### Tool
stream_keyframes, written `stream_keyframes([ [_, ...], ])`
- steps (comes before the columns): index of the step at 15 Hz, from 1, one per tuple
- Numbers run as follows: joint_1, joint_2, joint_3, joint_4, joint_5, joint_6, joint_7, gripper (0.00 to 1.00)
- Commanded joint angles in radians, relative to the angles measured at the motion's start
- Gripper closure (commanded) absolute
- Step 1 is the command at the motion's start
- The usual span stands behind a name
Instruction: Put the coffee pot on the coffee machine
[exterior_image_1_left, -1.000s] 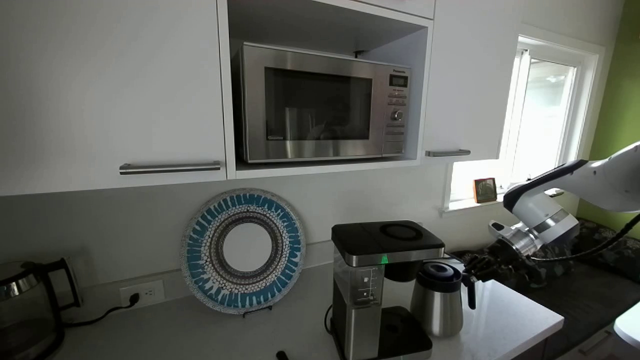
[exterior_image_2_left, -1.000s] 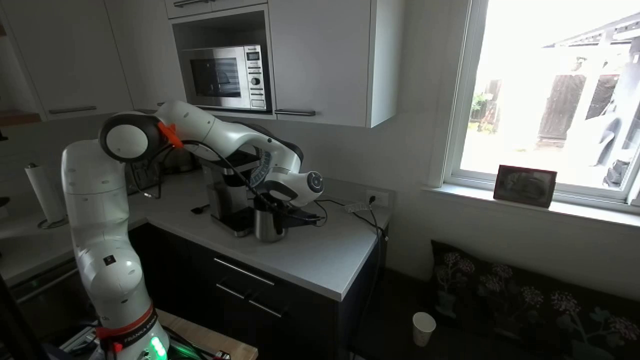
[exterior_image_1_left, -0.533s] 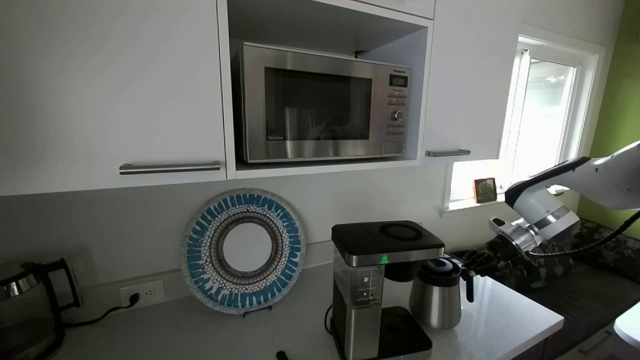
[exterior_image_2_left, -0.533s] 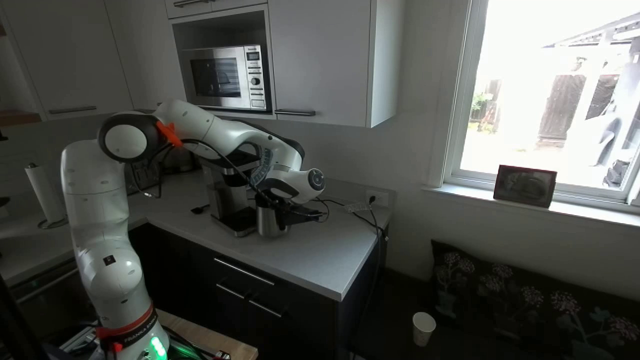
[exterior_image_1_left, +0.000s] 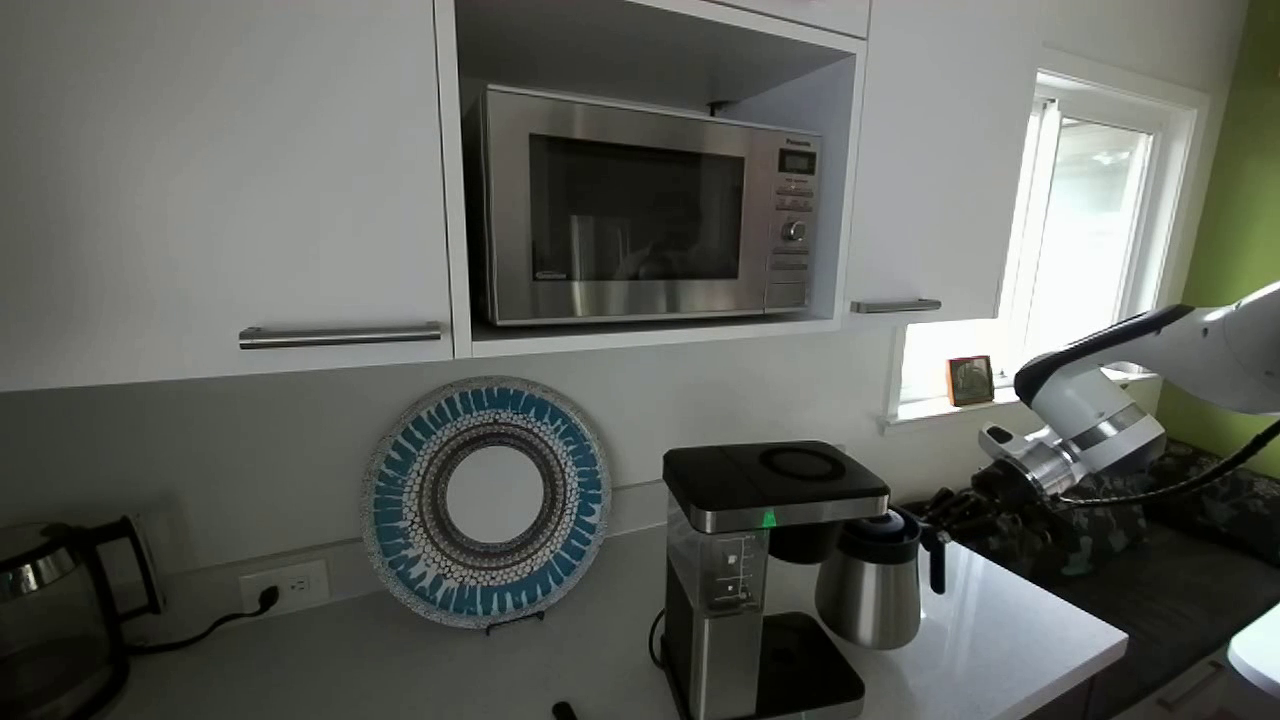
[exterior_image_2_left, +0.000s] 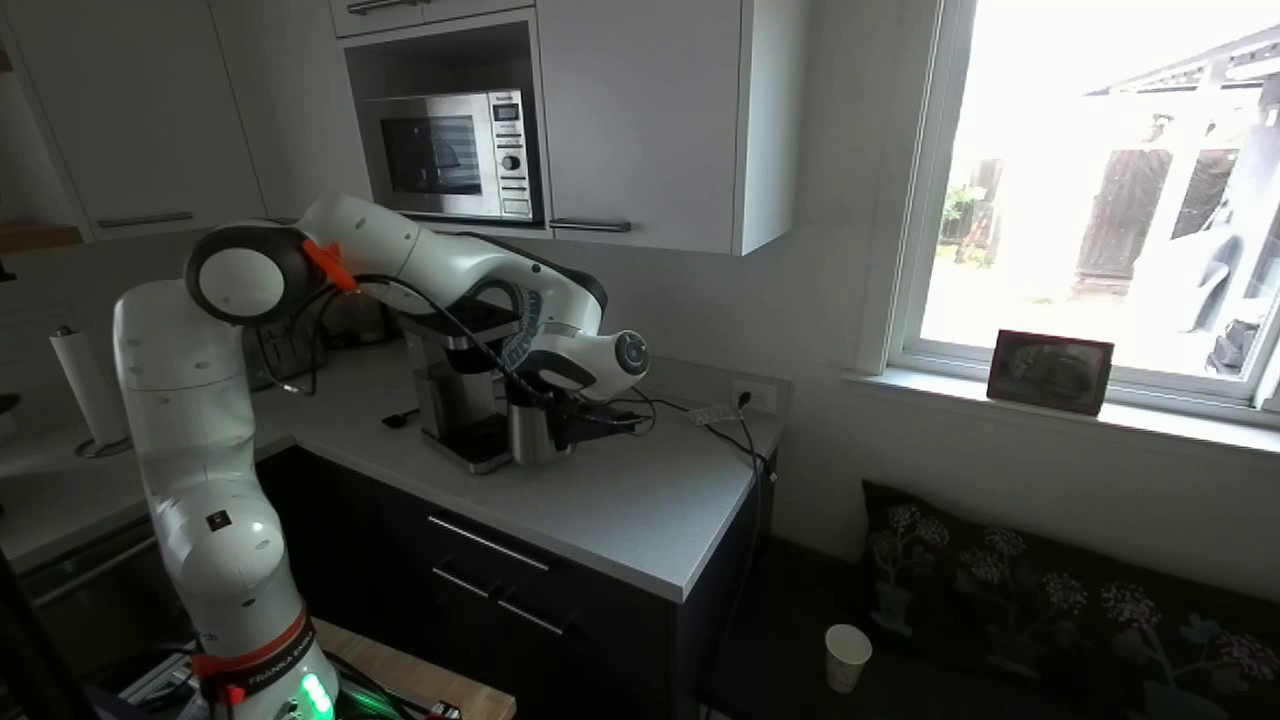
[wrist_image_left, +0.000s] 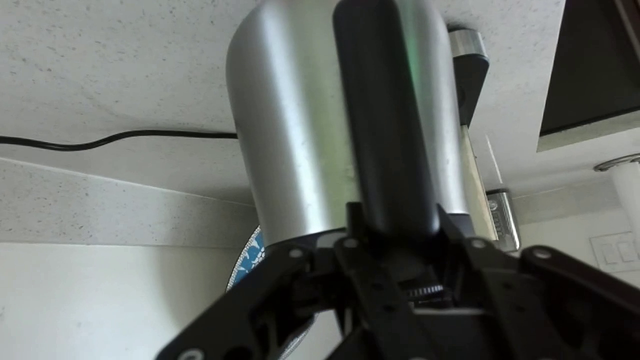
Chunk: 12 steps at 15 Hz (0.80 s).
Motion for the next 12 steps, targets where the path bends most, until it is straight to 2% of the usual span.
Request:
stream_keyframes([
  [1, -0.008, -0.028, -0.006, 0.01, 0.05, -0.063, -0.01, 0.92],
  [12, 0.019, -0.024, 0.015, 0.002, 0.059, -0.068, -0.007, 0.92],
])
